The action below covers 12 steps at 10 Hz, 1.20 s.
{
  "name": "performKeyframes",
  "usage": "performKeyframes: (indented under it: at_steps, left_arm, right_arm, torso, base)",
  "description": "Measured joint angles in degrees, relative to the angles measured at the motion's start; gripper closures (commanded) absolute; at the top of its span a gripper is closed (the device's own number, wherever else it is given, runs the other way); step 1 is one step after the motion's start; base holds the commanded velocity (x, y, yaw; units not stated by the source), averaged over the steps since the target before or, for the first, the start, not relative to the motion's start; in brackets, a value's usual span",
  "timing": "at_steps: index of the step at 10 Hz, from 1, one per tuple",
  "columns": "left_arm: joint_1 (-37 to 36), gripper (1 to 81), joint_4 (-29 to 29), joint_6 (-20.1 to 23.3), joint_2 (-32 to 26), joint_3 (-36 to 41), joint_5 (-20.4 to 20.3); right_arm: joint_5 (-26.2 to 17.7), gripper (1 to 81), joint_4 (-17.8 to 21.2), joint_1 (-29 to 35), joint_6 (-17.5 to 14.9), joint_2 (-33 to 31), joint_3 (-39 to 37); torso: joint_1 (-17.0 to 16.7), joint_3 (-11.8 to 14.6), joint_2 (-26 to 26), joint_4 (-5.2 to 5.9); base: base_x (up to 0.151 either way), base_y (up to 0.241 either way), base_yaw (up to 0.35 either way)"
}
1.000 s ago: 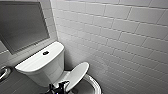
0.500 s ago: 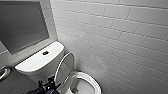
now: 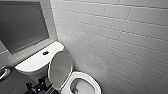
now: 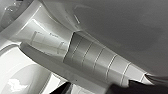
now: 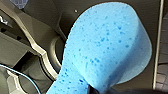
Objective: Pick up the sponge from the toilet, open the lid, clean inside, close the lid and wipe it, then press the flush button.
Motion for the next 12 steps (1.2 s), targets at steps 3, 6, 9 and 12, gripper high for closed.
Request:
performKeyframes:
  at_steps: [3, 6, 9, 12]
  left_arm:
    - [2.8, 1.0, 3.7, -0.1, -0.4, 0.0, -3.1]
    - [6.8, 1.0, 12.7, 0.1, -0.7, -0.2, -1.3]
    - [13.7, 1.0, 28.8, 0.1, -0.5, -2.2, 2.7]
    - [14.2, 1.0, 57.9, 0.1, -0.1, -4.7, 14.0]
  right_arm:
    - [0.0, 81.1, 0.0, -0.1, 0.0, 0.0, 0.3]
    - [0.0, 81.1, 0.0, -0.1, 0.0, 0.0, 0.4]
    - [0.0, 81.1, -0.1, -0.1, 0.0, -0.2, 1.0]
    - [2.6, 81.1, -1.4, -0.1, 0.0, -1.4, 1.3]
  torso:
    - [0.0, 0.0, 0.0, 0.00]
    - [0.0, 0.0, 0.0, 0.00]
    - [0.0, 0.0, 0.0, 0.00]
    - [0.0, 0.0, 0.0, 0.00]
  base:
    - [0.000, 0.000, 0.000]
    - [0.000, 0.000, 0.000]
    - [0.000, 0.000, 0.000]
    - [0.000, 0.000, 0.000]
